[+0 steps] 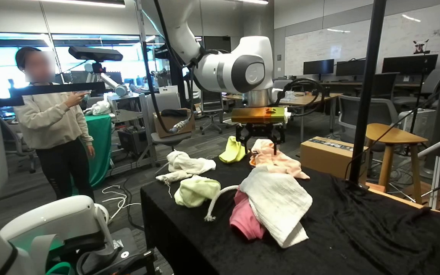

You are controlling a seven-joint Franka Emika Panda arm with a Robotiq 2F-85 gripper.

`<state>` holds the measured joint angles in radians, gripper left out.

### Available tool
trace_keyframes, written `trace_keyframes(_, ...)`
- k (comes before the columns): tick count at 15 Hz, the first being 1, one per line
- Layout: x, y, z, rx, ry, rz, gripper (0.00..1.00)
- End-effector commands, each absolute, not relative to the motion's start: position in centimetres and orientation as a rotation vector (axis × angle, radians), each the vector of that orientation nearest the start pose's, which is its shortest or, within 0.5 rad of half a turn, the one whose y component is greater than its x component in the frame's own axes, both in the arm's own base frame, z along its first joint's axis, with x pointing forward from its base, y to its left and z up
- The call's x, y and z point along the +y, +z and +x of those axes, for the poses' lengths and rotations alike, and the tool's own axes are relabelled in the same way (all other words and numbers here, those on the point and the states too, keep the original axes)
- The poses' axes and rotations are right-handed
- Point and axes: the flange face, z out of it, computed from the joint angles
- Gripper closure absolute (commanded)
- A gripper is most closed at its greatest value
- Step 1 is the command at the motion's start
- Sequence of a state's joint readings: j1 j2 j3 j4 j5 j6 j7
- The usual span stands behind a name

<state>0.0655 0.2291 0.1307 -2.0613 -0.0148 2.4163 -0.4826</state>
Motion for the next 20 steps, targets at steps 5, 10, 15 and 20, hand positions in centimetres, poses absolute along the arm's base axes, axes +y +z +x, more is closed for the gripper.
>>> trace_keyframes(5,14.8,36.0,62.1,-1.107,-0.246,-2.993,0.00)
trace_keyframes(10,20.6,35.2,64.4,-1.136,-0.306,-3.019,0.00)
trace_keyframes(15,26.0,33.0,66.4,-1.119,-0.353,-3.025,0.00)
trace_keyframes(20,27.8,30.7,68.4,-0.982,-0.429,-3.028,0.00)
